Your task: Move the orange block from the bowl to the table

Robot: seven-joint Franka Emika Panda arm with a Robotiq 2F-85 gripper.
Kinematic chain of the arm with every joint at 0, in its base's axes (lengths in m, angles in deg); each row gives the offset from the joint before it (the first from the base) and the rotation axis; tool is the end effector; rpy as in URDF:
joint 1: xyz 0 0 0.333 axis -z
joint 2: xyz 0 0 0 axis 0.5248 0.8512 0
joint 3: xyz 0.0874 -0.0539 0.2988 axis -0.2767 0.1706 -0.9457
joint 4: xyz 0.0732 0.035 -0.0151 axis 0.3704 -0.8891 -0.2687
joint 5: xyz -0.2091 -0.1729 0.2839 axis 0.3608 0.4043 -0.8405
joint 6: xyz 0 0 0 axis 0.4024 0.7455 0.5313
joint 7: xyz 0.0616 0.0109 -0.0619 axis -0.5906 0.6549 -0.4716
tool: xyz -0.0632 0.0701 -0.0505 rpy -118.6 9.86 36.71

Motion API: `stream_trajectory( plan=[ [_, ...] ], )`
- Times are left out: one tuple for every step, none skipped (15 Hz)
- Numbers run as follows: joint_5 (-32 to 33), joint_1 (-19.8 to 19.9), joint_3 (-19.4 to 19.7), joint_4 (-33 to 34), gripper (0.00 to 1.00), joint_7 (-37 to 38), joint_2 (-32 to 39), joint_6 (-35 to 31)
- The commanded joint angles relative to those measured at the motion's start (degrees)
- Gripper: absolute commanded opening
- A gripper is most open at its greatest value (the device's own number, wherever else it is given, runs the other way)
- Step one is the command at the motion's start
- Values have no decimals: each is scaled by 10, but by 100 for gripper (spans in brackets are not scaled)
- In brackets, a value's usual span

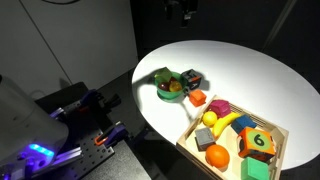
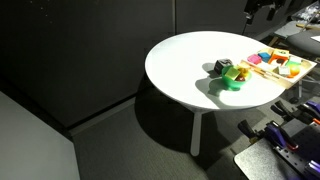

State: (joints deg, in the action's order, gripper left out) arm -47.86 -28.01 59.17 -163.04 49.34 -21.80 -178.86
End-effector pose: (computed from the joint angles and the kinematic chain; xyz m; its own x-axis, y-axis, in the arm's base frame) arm 0.5157 -0.0651 0.4182 0.9668 -0.2439 -0.0769 -0.2427 -0.9698 0.0241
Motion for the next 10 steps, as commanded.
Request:
stream_trajectory(
  plan=[
    [-9,-2,-2,-26,100,-17,-56,12],
    [-10,-2,-3,-28,100,-20,-66,16],
    [-10,-2,-3,-30,100,-25,-75,26],
    [-11,-3,-3,-31,100,-32,-84,37],
    [-11,-3,-3,-34,100,-38,-92,44],
    [-12,-3,-3,-34,100,-45,-100,57],
    [-12,-4,-2,-35,100,-54,-107,68],
    [-11,-4,-2,-37,100,-61,-114,78],
    [-11,-4,-2,-38,100,-68,-119,87],
    [-9,-4,-2,-40,100,-72,-125,93]
  ],
)
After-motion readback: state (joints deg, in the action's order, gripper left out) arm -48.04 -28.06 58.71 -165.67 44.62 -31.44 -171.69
